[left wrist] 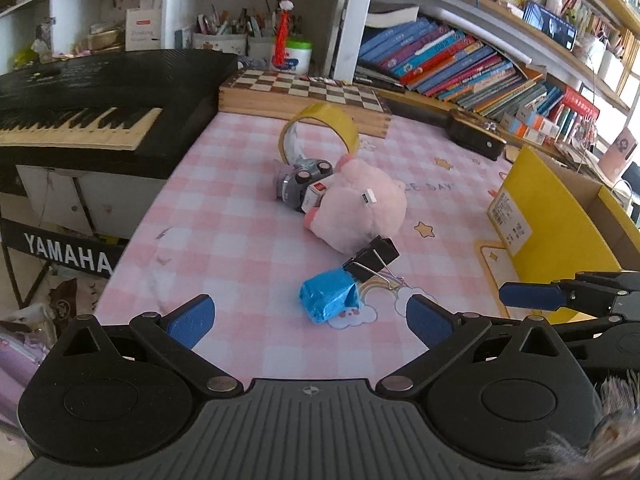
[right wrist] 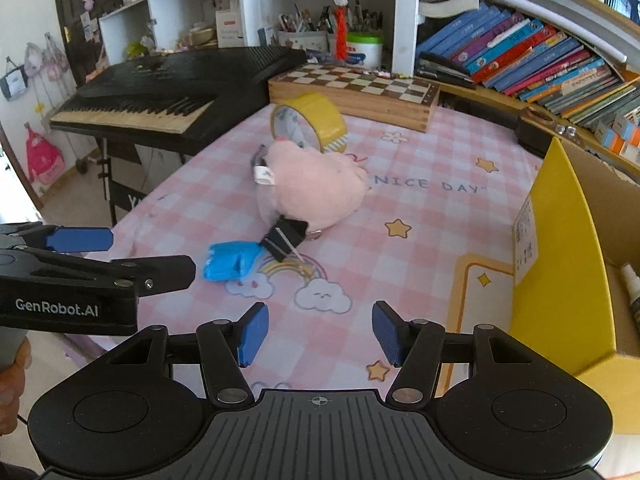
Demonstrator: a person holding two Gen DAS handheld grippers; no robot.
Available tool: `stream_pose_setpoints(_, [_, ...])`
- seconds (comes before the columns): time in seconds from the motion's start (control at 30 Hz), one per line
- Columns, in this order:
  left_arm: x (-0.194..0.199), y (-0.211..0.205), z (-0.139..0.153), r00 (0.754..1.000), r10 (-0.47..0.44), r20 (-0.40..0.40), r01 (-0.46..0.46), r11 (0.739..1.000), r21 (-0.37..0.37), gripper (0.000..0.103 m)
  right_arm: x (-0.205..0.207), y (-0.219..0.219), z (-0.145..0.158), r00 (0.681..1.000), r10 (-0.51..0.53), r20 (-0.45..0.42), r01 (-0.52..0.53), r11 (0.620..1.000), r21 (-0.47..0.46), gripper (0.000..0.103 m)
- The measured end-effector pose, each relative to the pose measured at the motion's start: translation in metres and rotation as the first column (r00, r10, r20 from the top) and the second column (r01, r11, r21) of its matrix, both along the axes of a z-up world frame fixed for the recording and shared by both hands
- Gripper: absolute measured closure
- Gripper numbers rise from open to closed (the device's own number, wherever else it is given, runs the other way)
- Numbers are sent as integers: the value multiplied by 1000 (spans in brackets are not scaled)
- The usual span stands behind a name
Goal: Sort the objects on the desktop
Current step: 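Reach the left tool to the blue object and close on it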
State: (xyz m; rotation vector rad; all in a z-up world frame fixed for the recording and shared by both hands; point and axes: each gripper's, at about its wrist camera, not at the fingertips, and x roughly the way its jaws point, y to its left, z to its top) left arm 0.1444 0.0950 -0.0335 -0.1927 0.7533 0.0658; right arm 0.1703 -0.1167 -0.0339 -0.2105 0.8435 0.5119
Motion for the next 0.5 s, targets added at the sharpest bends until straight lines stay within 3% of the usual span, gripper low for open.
stream_pose_setpoints(0.17, [25, -3, -13, 999, -14, -30, 14, 1000, 0, 4, 17, -3, -7, 1000, 1, -22, -2, 1000, -19, 45])
stream_pose_setpoints(0.5, [60, -14, -40, 991, -60, -119, 69, 995, 69, 44, 41, -6, -13, 999, 15, -45, -16, 1000, -23, 45])
